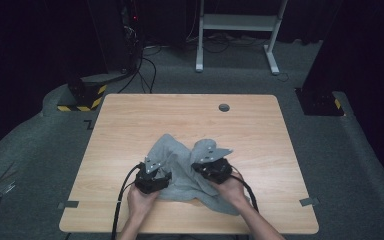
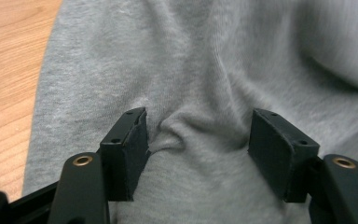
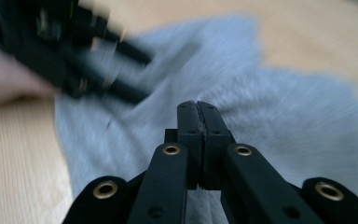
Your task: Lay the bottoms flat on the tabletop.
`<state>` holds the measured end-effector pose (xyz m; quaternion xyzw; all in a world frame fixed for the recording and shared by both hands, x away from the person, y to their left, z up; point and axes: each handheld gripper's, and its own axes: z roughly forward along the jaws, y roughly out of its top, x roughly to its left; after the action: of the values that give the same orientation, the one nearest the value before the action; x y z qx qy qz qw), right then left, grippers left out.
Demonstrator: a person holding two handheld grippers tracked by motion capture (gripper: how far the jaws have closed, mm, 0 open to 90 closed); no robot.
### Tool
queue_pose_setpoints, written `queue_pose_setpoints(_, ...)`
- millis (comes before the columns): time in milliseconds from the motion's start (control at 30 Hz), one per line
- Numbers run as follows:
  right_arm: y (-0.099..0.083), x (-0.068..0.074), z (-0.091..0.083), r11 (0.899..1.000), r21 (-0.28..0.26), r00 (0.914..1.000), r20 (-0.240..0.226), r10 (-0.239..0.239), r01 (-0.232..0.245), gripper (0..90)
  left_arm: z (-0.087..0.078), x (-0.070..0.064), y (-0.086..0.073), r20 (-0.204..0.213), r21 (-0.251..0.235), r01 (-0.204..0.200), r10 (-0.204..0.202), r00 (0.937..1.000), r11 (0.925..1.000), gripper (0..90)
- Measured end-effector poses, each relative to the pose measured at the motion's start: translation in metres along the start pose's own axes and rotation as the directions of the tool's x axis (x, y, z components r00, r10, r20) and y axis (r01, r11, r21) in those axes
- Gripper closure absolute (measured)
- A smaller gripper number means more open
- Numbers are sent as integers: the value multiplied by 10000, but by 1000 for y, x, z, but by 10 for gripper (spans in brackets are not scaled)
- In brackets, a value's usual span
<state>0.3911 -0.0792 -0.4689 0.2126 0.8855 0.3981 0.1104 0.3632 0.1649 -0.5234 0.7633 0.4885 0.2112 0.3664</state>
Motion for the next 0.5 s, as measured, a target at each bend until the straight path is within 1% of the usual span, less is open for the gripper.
queue_pose_setpoints(33, -3, 2, 11, 9992, 385, 9998, -215, 59, -50, 884, -2, 0, 1, 72, -142, 109, -108, 9999, 9998, 366)
queue_pose_setpoints(67, -8, 1, 21, 9970, 760, 9990, -421, 175, -143, 882, -5, 0, 3, 95, -183, 92, -90, 9999, 9998, 365)
queue_pose_setpoints(100, -13, 0, 28, 9939, 1036, 9976, -544, 436, -378, 878, -6, 0, 5, 105, -203, 28, -26, 9999, 9998, 363)
queue_pose_setpoints(133, -19, -2, 33, 9921, 1142, 9960, -650, 605, -528, 870, -8, 0, 7, 82, -242, -50, 52, 10000, 9997, 363)
queue_pose_setpoints(167, -23, -5, 33, 9920, 994, 9933, -785, 852, -772, 843, -9, -1, 9, 80, -285, -106, 108, 9999, 9995, 365)
queue_pose_setpoints(200, -24, -7, 30, 9921, 818, 9914, -826, 1019, -952, 794, -8, -2, 11, 88, -256, -147, 149, 9999, 9996, 367)
queue_pose_setpoints(233, -25, -8, 25, 9922, 701, 9915, -723, 1085, -1034, 750, -7, -2, 12, 72, -181, -246, 247, 9997, 9995, 369)
queue_pose_setpoints(267, -24, -8, 18, 9935, 536, 9931, -562, 1033, -1003, 731, -4, -4, 12, -8, -50, -346, 346, 9994, 9994, 370)
queue_pose_setpoints(300, -25, -9, 11, 9949, 344, 9948, -357, 958, -946, 732, -1, -5, 11, -121, 115, -437, 438, 9990, 9990, 372)
queue_pose_setpoints(367, -26, -12, -7, 9956, -71, 9956, 107, 935, -935, 734, 2, -5, 9, -327, 474, -637, 652, 9973, 9968, 376)
queue_pose_setpoints(400, -28, -15, -16, 9943, -239, 9941, 299, 1045, -1038, 733, 2, -5, 7, -376, 458, -639, 656, 9971, 9969, 379)
queue_pose_setpoints(433, -29, -19, -25, 9923, -400, 9918, 475, 1188, -1170, 727, 2, -4, 5, -355, 428, -559, 574, 9977, 9975, 382)
queue_pose_setpoints(467, -32, -23, -32, 9896, -519, 9883, 655, 1376, -1344, 715, 2, -2, 4, -363, 438, -520, 536, 9979, 9977, 382)
queue_pose_setpoints(500, -35, -28, -37, 9856, -551, 9832, 813, 1637, -1596, 695, 2, -1, 2, -320, 395, -401, 414, 9986, 9984, 382)
